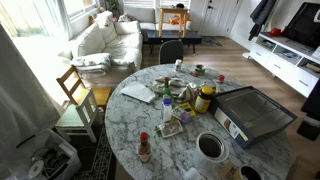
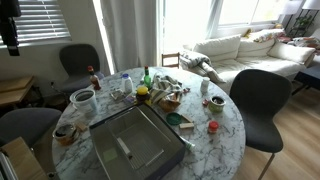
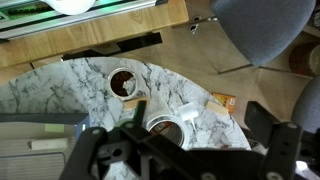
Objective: Remove the clear box from the blue box, then move the clear cup to the left
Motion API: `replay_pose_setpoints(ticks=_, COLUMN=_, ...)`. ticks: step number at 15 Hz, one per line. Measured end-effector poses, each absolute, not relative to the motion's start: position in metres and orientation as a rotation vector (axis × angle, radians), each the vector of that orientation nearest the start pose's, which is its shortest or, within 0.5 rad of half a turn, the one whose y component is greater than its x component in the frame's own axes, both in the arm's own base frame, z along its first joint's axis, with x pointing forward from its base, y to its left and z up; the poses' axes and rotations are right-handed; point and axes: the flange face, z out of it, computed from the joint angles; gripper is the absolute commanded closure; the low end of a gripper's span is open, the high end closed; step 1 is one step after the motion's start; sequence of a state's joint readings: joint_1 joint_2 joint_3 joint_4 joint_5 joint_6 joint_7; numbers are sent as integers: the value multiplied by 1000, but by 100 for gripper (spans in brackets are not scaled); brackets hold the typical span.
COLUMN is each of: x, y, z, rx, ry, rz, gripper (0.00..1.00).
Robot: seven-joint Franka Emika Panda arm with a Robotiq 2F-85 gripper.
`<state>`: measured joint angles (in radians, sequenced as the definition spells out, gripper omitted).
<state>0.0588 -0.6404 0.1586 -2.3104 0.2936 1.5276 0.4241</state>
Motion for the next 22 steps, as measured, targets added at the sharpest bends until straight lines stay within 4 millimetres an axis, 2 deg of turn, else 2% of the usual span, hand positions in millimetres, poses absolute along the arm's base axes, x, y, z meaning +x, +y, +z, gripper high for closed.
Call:
replay_pose_setpoints(ticks=3, x=336, y=66, z=553, rx=-2984, ry=478, rz=284, gripper=0)
replay_pose_setpoints(ticks=6, x=341, y=6, z=539, rx=-3094, ry=447, rz=249, gripper=0)
replay_pose_setpoints(ticks=9, x=350, y=-41, z=515, rx=-3177, ry=375, rz=112, gripper=0)
replay_pose_setpoints(ticks=11, x=351, y=-48, z=508, rx=-3173, ry=380, rz=113, gripper=0)
replay_pose_setpoints(ticks=15, x=353, y=-43, z=515, rx=-3182, ry=364, rz=91, gripper=0)
replay_pose_setpoints(ticks=22, x=353, y=-44, z=515, rx=-3180, ry=369, rz=93, gripper=0)
